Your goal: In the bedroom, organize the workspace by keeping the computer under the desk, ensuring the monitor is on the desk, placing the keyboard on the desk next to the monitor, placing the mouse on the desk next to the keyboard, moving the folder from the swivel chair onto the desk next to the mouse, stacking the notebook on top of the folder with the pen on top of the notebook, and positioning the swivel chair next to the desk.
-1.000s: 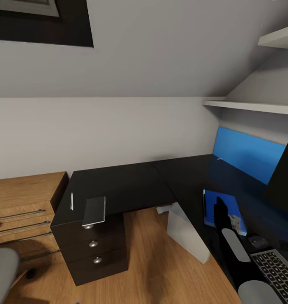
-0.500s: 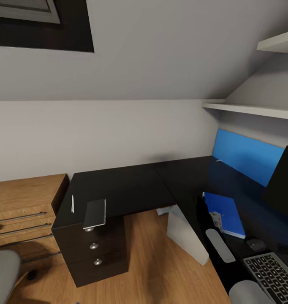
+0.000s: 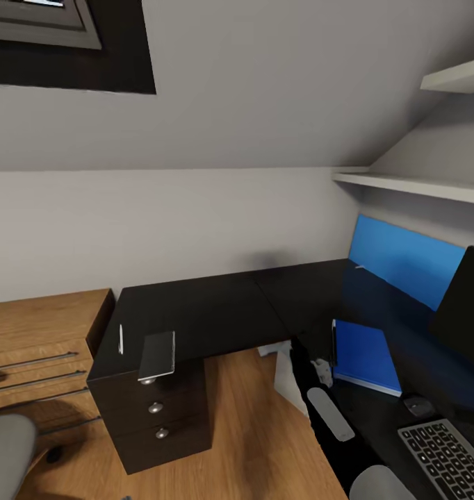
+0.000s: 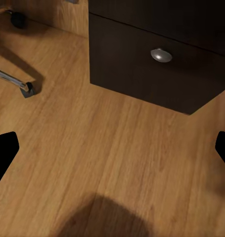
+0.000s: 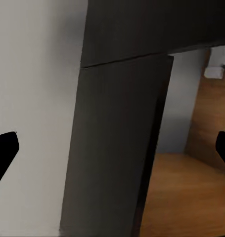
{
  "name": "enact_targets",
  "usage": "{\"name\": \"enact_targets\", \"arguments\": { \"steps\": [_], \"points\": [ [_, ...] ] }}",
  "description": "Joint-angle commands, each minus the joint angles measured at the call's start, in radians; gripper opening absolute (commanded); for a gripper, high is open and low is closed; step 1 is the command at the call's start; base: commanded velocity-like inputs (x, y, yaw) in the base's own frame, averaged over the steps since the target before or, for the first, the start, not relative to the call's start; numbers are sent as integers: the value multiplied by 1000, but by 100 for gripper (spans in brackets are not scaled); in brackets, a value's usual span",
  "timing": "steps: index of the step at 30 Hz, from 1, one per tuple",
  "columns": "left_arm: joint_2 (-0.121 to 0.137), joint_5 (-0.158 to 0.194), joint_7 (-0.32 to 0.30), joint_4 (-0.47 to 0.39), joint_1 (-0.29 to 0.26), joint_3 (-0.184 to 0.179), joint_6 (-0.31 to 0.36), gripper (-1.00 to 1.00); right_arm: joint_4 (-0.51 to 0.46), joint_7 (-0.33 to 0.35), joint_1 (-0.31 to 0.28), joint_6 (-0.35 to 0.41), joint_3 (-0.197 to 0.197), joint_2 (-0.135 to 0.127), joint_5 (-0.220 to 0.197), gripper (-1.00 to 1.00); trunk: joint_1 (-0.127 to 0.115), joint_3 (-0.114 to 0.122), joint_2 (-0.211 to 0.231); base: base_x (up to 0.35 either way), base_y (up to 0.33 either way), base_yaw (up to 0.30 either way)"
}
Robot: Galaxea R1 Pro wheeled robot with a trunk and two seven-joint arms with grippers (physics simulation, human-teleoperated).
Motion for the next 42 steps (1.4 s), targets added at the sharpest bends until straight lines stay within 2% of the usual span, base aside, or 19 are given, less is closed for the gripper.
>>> {"name": "enact_targets", "arguments": {
  "steps": [1,2,4,6,9,13,18,30,36,42],
  "points": [
    [2,8,8,-2,-1,-8,-5,100,1,-4,-1,-7,14,3,-8,100,-4,2,7,0,0,0],
    [4,8,9,-5,-1,-8,-5,100,6,-3,-1,-12,118,14,-2,100,-4,2,7,0,0,0],
    [4,8,9,-6,-1,-8,-5,100,7,-3,-1,-14,158,15,1,100,-4,2,7,0,0,0],
    [7,8,9,-8,-1,-8,-5,100,4,-3,-1,-14,252,15,17,100,-4,2,7,0,0,0],
    [10,8,9,-8,-1,-7,-5,100,-12,-6,-1,-13,301,14,25,100,-4,2,7,0,0,0],
    [15,8,9,-9,-1,-7,-5,100,-27,-10,-1,-12,321,15,28,100,-4,2,7,0,0,0],
    [26,8,10,-26,-1,-5,-6,100,-33,-28,-1,-11,326,16,28,100,-4,2,7,0,0,0],
    [52,12,12,-66,-1,2,-4,100,-39,-160,-1,-7,319,8,48,100,-4,2,7,0,0,0],
    [55,11,11,-70,-1,1,-3,100,-35,-221,-1,35,324,8,59,100,-4,2,7,0,0,0],
    [55,12,9,-72,-1,1,-3,100,-20,-292,0,130,325,-1,62,100,-4,2,7,0,0,0]
  ]
}}
